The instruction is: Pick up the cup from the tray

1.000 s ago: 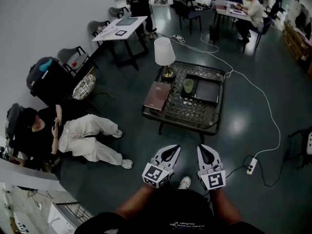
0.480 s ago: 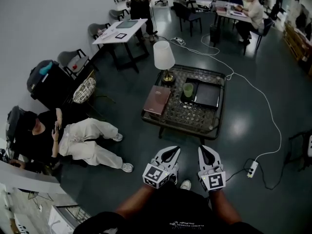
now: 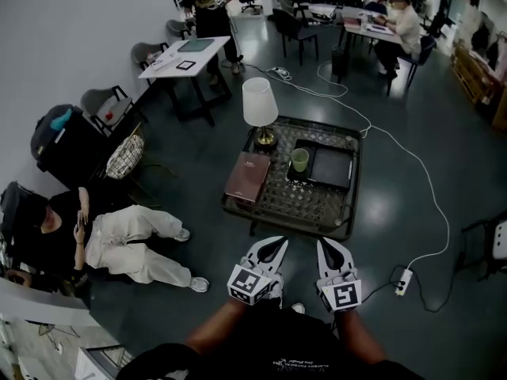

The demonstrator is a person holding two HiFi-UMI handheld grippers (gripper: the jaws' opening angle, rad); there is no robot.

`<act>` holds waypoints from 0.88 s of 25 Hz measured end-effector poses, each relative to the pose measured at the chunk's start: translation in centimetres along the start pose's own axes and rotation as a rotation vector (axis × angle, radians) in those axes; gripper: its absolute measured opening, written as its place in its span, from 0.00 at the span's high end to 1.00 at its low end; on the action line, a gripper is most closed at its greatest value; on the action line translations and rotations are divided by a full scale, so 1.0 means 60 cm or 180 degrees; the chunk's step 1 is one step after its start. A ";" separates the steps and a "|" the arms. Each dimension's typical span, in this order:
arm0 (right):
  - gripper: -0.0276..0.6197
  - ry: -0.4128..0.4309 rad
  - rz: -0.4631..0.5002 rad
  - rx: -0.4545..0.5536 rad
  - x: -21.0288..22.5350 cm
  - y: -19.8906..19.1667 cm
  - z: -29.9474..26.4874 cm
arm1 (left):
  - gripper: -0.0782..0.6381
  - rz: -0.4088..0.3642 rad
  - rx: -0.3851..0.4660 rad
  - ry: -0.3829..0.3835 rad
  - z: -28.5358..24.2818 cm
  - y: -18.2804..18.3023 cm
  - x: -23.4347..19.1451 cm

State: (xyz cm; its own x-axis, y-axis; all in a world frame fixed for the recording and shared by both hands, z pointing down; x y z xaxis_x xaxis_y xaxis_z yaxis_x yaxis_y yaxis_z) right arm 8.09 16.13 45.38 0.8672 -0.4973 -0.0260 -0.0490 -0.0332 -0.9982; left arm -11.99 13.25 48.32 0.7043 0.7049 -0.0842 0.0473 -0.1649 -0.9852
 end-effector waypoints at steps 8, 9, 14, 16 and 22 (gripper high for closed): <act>0.96 -0.0111 -0.0081 -0.0052 0.015 -0.005 -0.070 | 0.88 -0.0456 -0.0065 -0.0215 -0.052 0.010 -0.042; 0.96 -0.0096 -0.0078 -0.0036 0.014 -0.005 -0.077 | 0.88 -0.0403 -0.0048 -0.0242 -0.056 0.009 -0.048; 0.96 -0.0148 -0.0108 0.0063 0.013 -0.016 -0.111 | 0.88 -0.0191 0.0075 -0.0272 -0.077 0.022 -0.101; 0.96 -0.0201 -0.0094 0.0018 0.011 -0.011 -0.125 | 0.88 -0.0190 0.0104 -0.0289 -0.084 0.030 -0.122; 0.96 -0.0289 -0.0060 -0.0064 0.012 -0.014 -0.146 | 0.88 -0.0257 0.0099 -0.0374 -0.097 0.037 -0.152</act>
State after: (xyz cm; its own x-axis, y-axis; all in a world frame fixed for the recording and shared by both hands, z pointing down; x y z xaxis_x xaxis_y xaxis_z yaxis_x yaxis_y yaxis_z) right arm 4.40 8.19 46.68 0.9094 -0.4158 -0.0127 -0.0412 -0.0596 -0.9974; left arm -14.23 2.44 47.76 0.6112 0.7912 -0.0197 0.0772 -0.0844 -0.9934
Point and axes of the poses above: the fingertips, and each gripper's own axes: z backward along the fingers, x to its right, y out of its top, the point moved 10 cm from there along z, backward along the fingers, and after that the axes turned 3 degrees about -x, right-handed, at the moved point
